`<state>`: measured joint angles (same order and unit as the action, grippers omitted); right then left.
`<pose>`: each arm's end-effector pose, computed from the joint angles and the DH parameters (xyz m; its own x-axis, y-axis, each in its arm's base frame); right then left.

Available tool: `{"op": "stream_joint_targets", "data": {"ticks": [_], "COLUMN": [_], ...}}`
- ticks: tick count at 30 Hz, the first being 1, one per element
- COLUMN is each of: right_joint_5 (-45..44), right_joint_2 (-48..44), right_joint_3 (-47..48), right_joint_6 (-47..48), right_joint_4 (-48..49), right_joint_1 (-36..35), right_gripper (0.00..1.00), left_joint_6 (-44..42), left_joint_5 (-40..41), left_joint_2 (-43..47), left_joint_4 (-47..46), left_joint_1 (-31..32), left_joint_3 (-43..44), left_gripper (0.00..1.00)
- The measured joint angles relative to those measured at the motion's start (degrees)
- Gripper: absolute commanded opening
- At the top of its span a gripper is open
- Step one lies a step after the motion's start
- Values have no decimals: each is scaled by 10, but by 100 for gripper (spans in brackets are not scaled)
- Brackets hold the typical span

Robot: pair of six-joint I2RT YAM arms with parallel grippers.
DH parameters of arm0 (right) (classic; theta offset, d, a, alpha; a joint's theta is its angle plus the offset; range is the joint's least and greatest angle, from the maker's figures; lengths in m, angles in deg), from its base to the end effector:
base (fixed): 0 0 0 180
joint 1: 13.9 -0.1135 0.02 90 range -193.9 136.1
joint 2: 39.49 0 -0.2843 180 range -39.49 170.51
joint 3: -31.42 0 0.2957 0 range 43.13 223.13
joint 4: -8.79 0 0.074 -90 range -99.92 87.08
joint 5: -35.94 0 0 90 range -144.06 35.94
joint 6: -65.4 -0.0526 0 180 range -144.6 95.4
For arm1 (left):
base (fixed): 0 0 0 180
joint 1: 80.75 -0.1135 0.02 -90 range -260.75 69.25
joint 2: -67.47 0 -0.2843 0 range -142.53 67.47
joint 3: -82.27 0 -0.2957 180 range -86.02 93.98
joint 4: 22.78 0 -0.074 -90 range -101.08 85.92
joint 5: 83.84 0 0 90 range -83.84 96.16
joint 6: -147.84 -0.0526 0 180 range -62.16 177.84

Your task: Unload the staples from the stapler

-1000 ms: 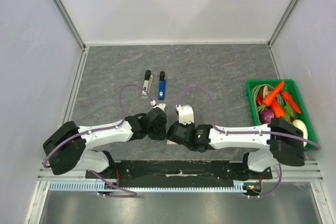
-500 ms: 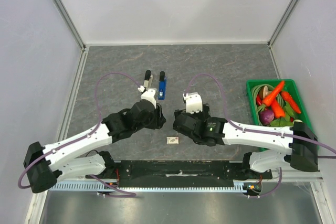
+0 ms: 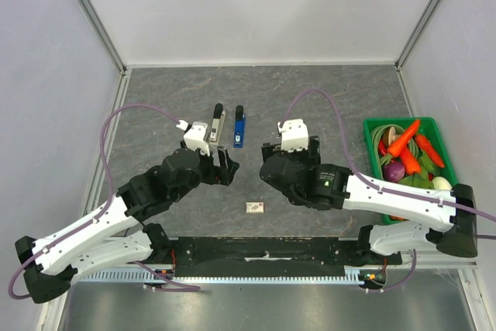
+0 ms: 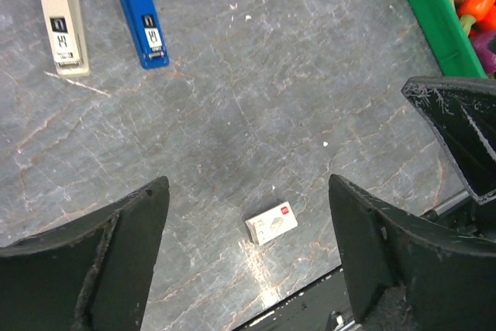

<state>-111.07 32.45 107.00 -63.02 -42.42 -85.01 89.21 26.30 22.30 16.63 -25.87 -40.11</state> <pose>0.1376 0.2660 0.3268 -0.3935 -0.1049 -0.9133 -0.1116 0.9916 -0.0658 0.1404 -0.1681 0.3229 -0.5305 -0.0952 -0.8423 0.3692 0.8685 -0.3307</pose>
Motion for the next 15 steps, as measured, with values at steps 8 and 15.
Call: {"op": "stream_joint_targets", "data": {"ticks": [8,15], "right_joint_5": [-62,-69], "right_joint_2": [-19,-41], "right_joint_3": [22,31], "right_joint_6": [16,74], "right_joint_4": [-24,-1], "right_joint_1": [0,1], "right_gripper": [98,98], "left_joint_6": [-34,-54], "left_joint_5": [20,25], "left_joint_2": [29,52], "left_joint_4": [10,16], "left_joint_1": [0,0], "left_joint_3": [26,37], "left_gripper": [91,91]}}
